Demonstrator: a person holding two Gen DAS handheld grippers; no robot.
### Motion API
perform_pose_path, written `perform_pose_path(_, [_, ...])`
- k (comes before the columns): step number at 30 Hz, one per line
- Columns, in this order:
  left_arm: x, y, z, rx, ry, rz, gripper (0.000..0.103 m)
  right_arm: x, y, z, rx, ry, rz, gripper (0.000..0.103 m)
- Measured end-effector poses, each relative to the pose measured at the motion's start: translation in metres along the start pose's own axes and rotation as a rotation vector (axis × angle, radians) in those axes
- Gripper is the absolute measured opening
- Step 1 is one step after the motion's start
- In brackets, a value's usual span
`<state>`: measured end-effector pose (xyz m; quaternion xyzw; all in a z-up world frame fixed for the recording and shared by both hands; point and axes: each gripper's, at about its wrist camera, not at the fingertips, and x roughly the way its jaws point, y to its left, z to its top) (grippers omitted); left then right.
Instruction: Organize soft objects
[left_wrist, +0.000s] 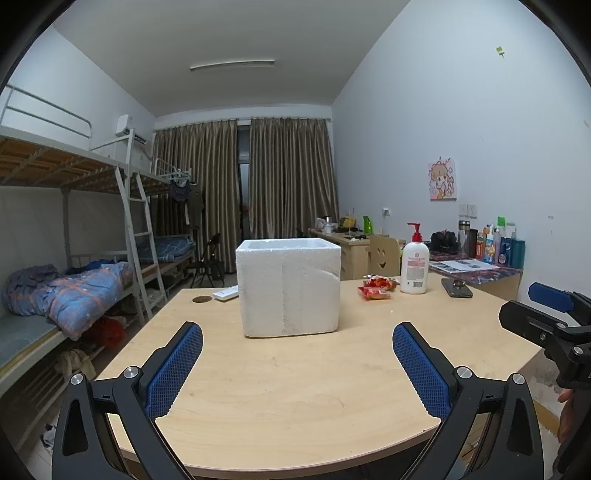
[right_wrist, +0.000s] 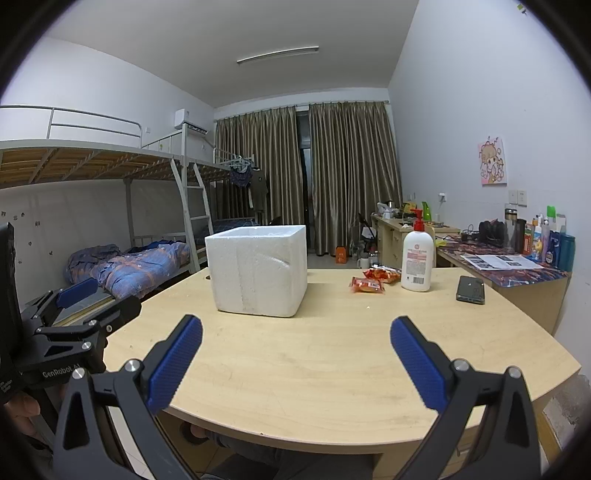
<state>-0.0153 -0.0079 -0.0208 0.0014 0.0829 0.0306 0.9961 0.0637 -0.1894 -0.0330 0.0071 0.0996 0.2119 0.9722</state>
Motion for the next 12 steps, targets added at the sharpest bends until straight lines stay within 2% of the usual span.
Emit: perform_pose_path(12, [-0.0046, -0.0017, -0.0021, 0.013, -0.016, -0.009, 0.103, -0.0001, -0.0003, -0.0004, 0.005, 0.000, -0.007, 0.103])
